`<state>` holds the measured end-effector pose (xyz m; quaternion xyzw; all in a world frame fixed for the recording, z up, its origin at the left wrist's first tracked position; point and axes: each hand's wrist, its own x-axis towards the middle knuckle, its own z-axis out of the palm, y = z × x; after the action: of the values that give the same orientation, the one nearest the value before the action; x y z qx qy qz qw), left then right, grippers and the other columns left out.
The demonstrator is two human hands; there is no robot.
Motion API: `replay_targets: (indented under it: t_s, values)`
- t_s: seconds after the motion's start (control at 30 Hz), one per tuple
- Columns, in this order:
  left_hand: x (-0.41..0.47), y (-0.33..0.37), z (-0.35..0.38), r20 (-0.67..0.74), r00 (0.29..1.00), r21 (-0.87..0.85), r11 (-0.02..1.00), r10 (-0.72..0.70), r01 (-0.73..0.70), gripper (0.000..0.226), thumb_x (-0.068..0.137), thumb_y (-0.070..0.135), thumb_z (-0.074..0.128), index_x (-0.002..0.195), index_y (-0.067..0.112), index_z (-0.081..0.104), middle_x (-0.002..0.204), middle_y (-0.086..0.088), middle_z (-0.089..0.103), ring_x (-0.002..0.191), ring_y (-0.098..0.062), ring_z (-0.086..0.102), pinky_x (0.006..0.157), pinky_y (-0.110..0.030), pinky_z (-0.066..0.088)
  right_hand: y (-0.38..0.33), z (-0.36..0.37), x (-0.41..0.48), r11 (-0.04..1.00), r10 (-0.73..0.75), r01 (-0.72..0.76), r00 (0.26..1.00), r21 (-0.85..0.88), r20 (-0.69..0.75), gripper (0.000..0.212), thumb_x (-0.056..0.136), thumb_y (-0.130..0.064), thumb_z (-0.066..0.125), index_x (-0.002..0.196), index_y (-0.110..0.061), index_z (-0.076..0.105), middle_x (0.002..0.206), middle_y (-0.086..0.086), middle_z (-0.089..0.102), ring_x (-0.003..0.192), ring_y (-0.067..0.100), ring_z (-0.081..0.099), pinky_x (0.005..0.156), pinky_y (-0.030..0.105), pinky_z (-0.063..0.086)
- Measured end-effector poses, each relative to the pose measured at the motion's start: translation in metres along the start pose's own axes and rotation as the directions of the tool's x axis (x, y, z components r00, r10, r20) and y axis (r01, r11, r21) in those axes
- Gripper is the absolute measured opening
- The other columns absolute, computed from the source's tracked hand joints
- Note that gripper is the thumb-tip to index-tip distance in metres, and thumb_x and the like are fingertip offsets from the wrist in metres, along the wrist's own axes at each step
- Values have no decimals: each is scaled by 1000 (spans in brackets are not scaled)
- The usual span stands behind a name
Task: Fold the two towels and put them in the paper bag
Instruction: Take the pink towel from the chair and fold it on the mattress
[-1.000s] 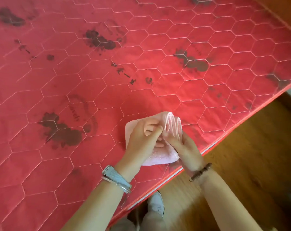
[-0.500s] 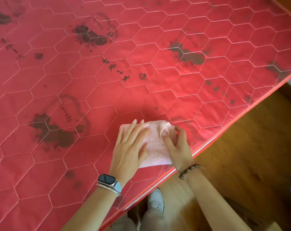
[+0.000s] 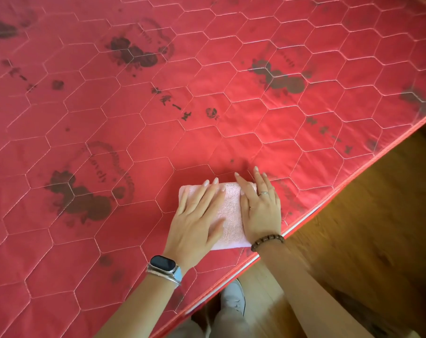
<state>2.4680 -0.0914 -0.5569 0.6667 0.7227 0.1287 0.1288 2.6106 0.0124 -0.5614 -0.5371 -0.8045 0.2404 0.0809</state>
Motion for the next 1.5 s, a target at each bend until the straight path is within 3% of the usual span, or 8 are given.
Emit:
replay_targets:
  t_s: [0.13, 0.37, 0.6, 0.87, 1.13, 1.3, 1.37, 1.5]
  values:
    - [-5, -11, 3, -29, 998, -107, 993, -48, 44, 64, 101, 35, 42, 157, 9, 24, 167, -2, 14, 155, -20, 8, 125, -45, 11, 8, 3, 3, 999, -15, 14, 999, 40, 37, 50, 101, -44, 14, 144, -43, 39, 161, -10, 18, 151, 11, 2, 123, 39, 3]
    - [0, -7, 1, 29, 996, -283, 955, -88, 93, 65, 102, 32, 37, 159, 13, 12, 169, 5, 1, 155, -14, -4, 126, -39, 0, 22, 1, 9, 998, -18, 10, 990, 59, 137, 55, 101, -48, 6, 152, -38, 23, 163, -13, 9, 149, 3, -10, 124, 38, -3]
    - [-18, 11, -11, 213, 795, -812, 350, -568, 467, 61, 103, 43, 37, 157, 37, 8, 161, 30, 5, 143, 20, 5, 123, -23, 10, 7, -22, -9, 995, -45, 54, 993, 78, -114, 56, 97, -26, 25, 152, -18, 30, 159, -4, 26, 149, 10, 17, 123, 40, 12]
    - [-13, 24, 3, 239, 771, -814, 311, -590, 490, 75, 96, 50, 43, 156, 34, 1, 145, 45, 2, 135, 30, 6, 106, 1, 13, -5, -1, -30, 999, -36, 36, 999, -24, 2, 56, 102, -45, 21, 155, -29, 18, 164, -6, 8, 152, 12, 3, 124, 42, 7]
    - [-15, 24, 6, 232, 693, -869, 174, -682, 463, 74, 88, 44, 63, 153, 26, 32, 151, 14, 41, 138, -1, 40, 111, -27, 37, 6, 2, -20, 982, -55, 40, 996, 187, 75, 58, 103, -44, 26, 156, -27, 10, 164, -12, 4, 150, 2, -1, 122, 29, 5]
    - [-17, 18, -10, 396, 624, -872, -63, -673, 486, 35, 90, 51, 60, 121, 35, 61, 119, 13, 67, 113, -5, 64, 82, -18, 51, 13, -18, -21, 689, 259, -289, 955, 665, 146, 49, 100, -19, 49, 140, -34, 26, 138, -5, 39, 130, 8, 40, 106, 19, 32]
    - [-18, 13, -14, 472, 635, -852, -131, -611, 507, 47, 84, 63, 65, 119, 33, 64, 117, 9, 72, 111, -10, 68, 91, -29, 54, 13, -26, -21, 575, 351, -448, 891, 684, 288, 34, 101, -22, 47, 131, -29, 34, 126, -1, 49, 119, 14, 50, 89, 15, 39]
    - [-17, 17, -20, 597, 647, -793, -230, -474, 564, 58, 82, 62, 68, 128, 27, 61, 122, 6, 72, 115, -14, 67, 102, -40, 50, 7, -36, -21, 600, 376, -581, 811, 549, 448, 36, 103, -38, 37, 132, -18, 43, 113, -2, 52, 103, 16, 49, 86, 25, 34]
